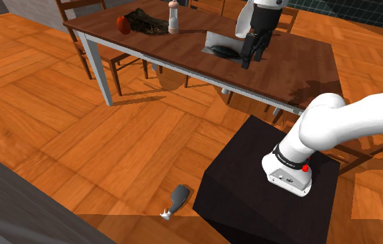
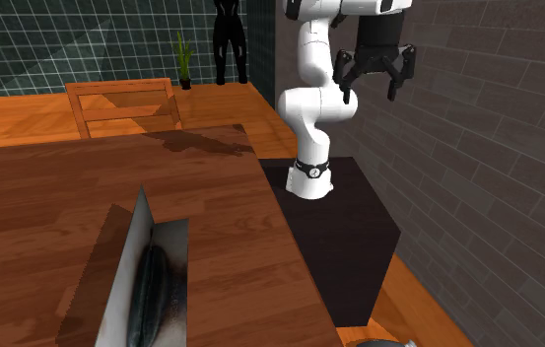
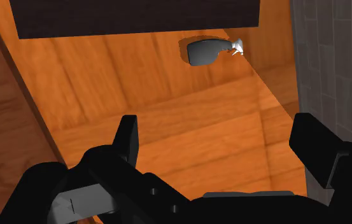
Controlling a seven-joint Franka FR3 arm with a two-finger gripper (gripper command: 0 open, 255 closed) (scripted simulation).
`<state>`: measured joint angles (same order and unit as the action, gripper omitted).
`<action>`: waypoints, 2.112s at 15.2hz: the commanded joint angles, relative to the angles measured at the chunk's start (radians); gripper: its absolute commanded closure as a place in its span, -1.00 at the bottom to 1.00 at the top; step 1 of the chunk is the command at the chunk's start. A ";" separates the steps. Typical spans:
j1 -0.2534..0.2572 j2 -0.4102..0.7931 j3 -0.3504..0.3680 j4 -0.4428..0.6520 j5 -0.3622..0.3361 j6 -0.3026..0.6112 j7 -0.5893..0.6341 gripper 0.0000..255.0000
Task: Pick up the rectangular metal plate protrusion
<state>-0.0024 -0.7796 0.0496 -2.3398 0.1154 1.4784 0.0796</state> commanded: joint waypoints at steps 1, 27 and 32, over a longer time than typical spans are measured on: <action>0.000 0.000 0.000 0.000 0.000 0.000 0.000 -1.00; 0.227 -0.478 -1.278 -0.470 -0.138 1.342 -1.103 -1.00; 0.435 -0.718 -1.521 -0.316 -0.164 1.402 -1.335 -1.00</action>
<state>0.3940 -1.4415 -1.4276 -2.6892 -0.0428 2.8740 -1.2057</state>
